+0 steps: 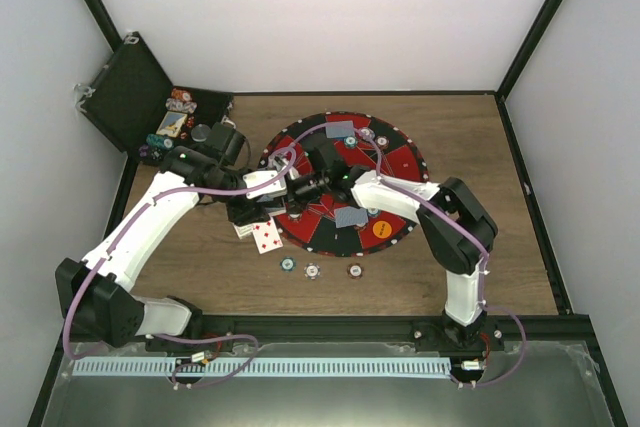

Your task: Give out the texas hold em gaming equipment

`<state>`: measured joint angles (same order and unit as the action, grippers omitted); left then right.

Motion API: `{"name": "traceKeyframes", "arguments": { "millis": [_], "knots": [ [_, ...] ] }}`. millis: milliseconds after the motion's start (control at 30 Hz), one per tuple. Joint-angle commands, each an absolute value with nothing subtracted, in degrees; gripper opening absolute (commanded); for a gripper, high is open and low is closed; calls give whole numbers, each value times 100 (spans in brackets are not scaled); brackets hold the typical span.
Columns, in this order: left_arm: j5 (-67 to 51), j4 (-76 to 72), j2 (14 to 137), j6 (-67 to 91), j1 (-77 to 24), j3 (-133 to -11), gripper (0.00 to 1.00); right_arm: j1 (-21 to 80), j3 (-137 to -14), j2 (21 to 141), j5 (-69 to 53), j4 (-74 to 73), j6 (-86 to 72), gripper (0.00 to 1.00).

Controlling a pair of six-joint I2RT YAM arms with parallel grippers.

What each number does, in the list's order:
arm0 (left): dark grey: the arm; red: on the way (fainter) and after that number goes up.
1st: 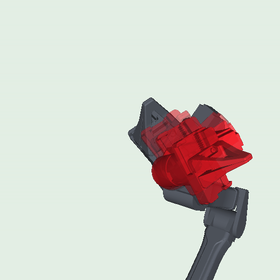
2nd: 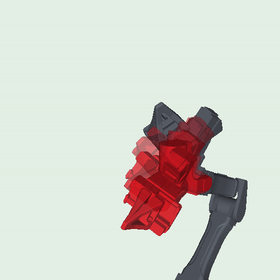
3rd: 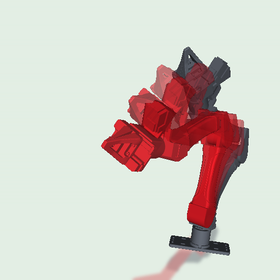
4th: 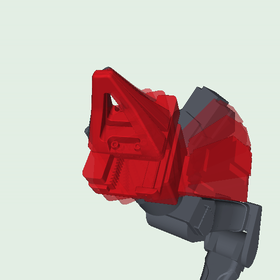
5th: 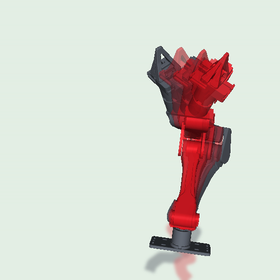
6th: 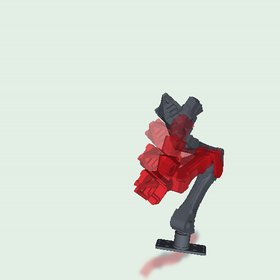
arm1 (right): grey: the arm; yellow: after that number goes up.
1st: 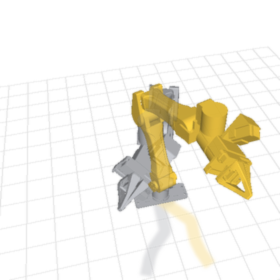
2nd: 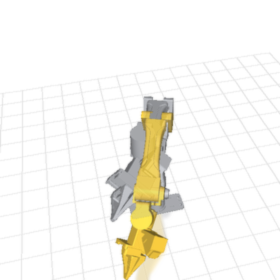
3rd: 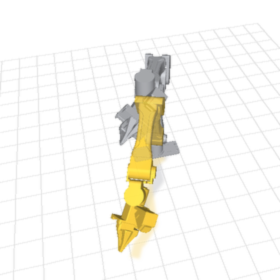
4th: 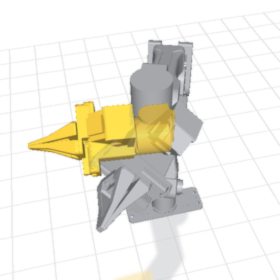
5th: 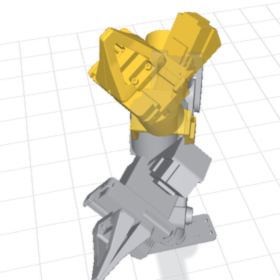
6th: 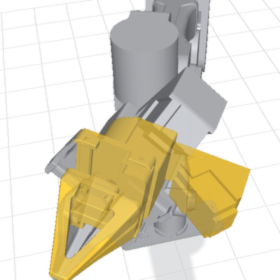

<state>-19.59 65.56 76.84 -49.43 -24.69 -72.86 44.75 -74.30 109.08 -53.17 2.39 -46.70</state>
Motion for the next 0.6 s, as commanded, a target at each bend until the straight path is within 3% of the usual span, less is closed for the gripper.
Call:
{"name": "traceKeyframes", "arguments": {
  "millis": [0,567],
  "knots": [
    [-2115,6537,7531,-4895,-2478,-7569,4,4430,-7260,10701,-4951,-268,-4487,77],
    [-2058,6442,7420,-4965,-2487,-7350,4,4227,-7174,10516,-5022,-358,-4354,78]
  ]
}}
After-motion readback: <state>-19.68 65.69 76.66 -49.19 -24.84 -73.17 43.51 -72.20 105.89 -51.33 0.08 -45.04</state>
